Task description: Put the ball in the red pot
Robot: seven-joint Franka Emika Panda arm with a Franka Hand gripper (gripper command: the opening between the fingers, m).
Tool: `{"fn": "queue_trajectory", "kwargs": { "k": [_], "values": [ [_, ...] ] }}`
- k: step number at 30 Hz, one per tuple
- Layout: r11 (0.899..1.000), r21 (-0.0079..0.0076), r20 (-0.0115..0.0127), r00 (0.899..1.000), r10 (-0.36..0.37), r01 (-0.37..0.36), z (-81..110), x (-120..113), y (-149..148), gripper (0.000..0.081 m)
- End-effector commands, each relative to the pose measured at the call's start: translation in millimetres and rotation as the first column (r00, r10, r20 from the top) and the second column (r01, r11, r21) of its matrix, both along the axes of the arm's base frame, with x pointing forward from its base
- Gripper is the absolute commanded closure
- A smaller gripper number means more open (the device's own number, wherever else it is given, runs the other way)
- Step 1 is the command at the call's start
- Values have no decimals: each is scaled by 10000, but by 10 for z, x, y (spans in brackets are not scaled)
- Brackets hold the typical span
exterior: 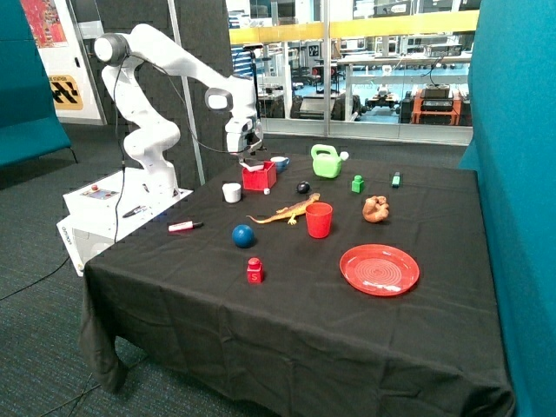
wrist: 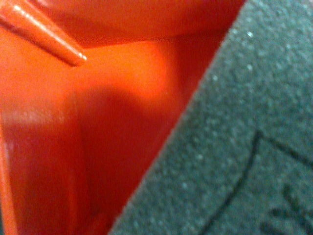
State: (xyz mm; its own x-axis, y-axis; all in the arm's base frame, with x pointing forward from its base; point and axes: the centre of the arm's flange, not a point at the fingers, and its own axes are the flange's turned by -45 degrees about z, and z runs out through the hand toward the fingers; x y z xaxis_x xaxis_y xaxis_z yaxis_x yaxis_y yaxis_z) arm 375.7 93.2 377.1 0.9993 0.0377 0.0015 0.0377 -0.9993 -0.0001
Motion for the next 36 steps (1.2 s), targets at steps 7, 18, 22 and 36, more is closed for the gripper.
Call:
{"fn": "queue_trajectory", "kwargs": {
  "k": [7, 18, 22, 36],
  "values": [
    [9996, -1, -15, 9996, 276, -276, -46, 137, 108, 82],
    [9997, -1, -15, 9997, 230, -230, -121, 58, 62, 84],
    [9997, -1, -15, 9997, 242, -242, -127, 64, 52, 85],
    [9993, -1, -15, 9993, 366, -366, -180, 140, 96, 83]
  ]
}}
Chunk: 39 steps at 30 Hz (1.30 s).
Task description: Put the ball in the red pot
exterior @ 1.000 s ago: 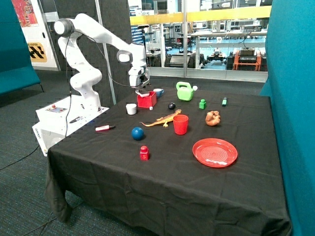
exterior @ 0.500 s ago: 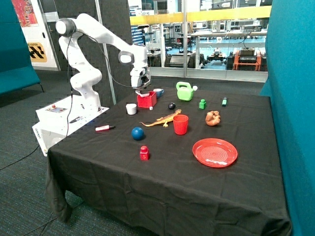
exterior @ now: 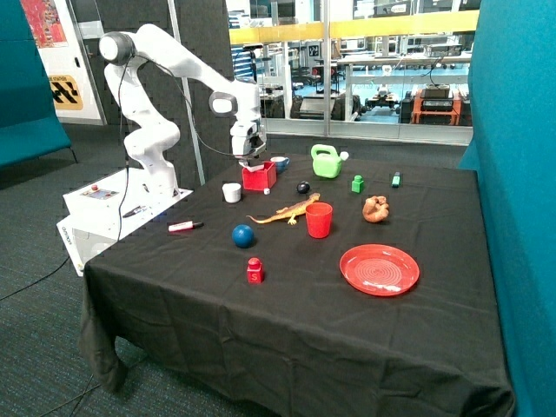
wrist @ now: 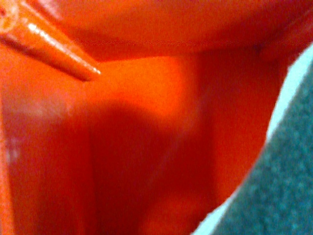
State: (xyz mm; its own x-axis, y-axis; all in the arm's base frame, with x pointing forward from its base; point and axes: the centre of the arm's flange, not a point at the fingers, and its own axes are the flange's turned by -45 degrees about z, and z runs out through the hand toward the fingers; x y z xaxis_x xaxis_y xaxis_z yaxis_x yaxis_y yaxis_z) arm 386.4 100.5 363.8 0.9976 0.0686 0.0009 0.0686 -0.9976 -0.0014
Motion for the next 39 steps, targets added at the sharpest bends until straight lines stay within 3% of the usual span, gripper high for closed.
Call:
{"fn": "queue_trajectory", "kwargs": {
  "k": [1, 14, 16, 18, 20, 22, 26, 39],
  "values": [
    [10000, -15, -8, 10000, 63, -63, -56, 35, 29, 82],
    [10000, -15, -8, 10000, 45, -45, -122, 36, 62, 128],
    [10000, -15, -8, 10000, -27, 27, -120, 46, 59, 223],
    [10000, -15, -8, 10000, -91, 91, -112, 58, 53, 418],
    [9999, -15, -8, 9999, -118, 118, -102, 69, 48, 668],
    [9999, -15, -8, 9999, -132, 132, -94, 75, 44, 773],
    [9998, -15, -8, 9998, -194, 194, -85, 79, 26, 806],
    [9998, -15, -8, 9998, -177, 177, -64, 91, -44, 808]
  ]
}}
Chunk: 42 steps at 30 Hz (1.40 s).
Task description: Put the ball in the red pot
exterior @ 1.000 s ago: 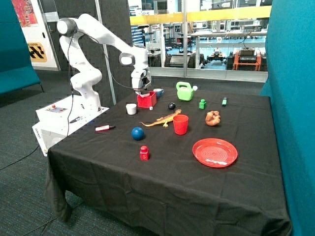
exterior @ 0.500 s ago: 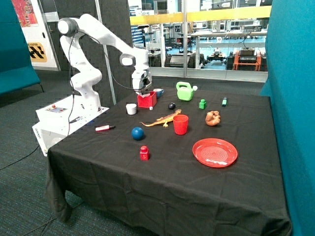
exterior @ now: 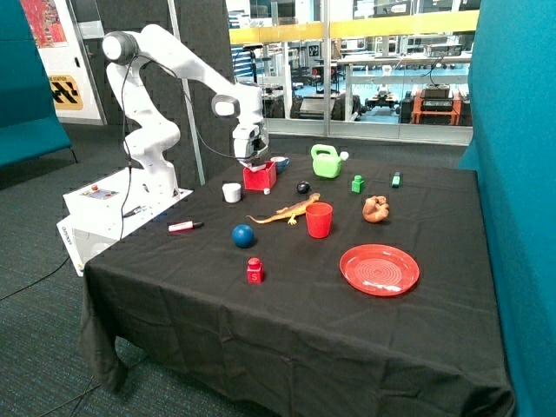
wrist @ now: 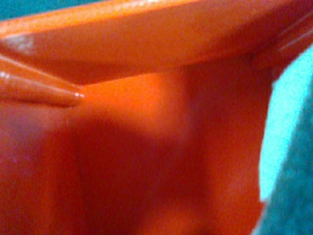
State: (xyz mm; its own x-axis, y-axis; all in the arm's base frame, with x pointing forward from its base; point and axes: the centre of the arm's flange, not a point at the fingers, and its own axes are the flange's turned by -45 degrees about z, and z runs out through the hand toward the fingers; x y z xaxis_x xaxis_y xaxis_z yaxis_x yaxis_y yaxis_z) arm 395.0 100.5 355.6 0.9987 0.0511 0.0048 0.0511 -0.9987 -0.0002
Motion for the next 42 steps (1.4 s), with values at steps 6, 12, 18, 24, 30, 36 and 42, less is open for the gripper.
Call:
{"fn": "queue_trajectory", "kwargs": {
  "k": [6, 12, 18, 24, 30, 36, 42],
  "values": [
    [10000, -4, -48, 10000, 70, -70, 28, -21, -44, 808],
    [9999, -4, -48, 9999, 157, -157, 91, -37, -32, 808],
    [9994, -4, -48, 9993, 358, -358, 263, -20, -16, 808],
    [9980, -4, -48, 9980, 629, -629, 518, 32, -11, 808],
    [9987, -4, -48, 9987, 512, -512, 679, 128, -100, 808],
    [9992, -4, -48, 9992, 387, -387, 754, 211, -241, 808],
    [10000, -4, -48, 9999, 91, -91, 712, 213, -400, 808]
  ]
}}
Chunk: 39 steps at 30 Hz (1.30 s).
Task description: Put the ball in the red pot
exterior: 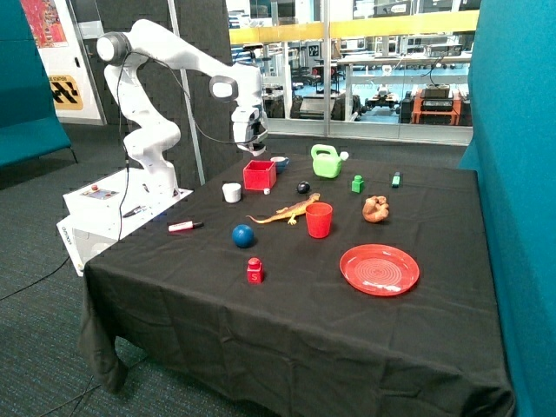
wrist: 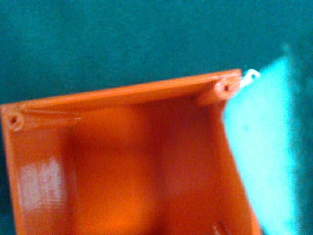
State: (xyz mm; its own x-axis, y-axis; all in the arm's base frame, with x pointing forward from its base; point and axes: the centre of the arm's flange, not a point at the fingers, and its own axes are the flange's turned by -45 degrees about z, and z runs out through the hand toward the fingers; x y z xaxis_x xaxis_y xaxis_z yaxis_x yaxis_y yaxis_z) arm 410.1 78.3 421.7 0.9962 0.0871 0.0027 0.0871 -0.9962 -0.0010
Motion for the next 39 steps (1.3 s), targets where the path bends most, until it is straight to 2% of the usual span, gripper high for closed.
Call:
{"fn": "queue_trajectory", "kwargs": {
  "k": [1, 6, 20, 39],
  "values": [
    [9998, -12, -26, 9998, -183, 183, 41, 60, -203, 808],
    [9996, -12, -26, 9996, -287, 287, 9, 96, -274, 808],
    [9999, -12, -26, 9999, -156, 156, -54, 547, -382, 808],
    [10000, -12, -26, 10000, 71, -71, -303, 901, -618, 808]
  ]
}}
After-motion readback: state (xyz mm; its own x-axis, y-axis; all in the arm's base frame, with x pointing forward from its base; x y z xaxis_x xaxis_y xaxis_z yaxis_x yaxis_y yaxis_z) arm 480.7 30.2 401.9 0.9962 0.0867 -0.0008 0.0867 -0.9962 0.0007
